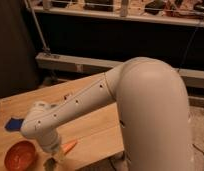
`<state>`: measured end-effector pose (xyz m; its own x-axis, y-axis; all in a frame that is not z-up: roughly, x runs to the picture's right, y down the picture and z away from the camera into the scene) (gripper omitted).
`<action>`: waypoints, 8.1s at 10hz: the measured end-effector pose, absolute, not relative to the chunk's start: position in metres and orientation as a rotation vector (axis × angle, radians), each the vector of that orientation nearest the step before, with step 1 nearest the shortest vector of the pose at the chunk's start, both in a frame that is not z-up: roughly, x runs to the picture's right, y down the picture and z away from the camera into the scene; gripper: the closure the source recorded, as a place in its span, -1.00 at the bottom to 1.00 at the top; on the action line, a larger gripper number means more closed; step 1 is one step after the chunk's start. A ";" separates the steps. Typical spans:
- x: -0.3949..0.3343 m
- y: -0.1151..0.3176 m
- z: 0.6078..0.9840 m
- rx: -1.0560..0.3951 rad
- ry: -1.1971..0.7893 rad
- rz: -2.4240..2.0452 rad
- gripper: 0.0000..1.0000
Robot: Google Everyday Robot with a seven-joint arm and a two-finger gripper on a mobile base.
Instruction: Drag the pepper across the table
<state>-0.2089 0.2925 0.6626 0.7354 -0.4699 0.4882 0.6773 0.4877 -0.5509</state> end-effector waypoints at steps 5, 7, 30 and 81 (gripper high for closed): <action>-0.213 0.316 0.688 -0.824 -0.321 -0.774 -0.30; -0.212 0.318 0.694 -0.811 -0.338 -0.783 -0.30; -0.224 0.330 0.729 -0.775 -0.298 -0.823 -0.30; -0.200 0.296 0.511 -0.912 -0.424 -1.279 -0.60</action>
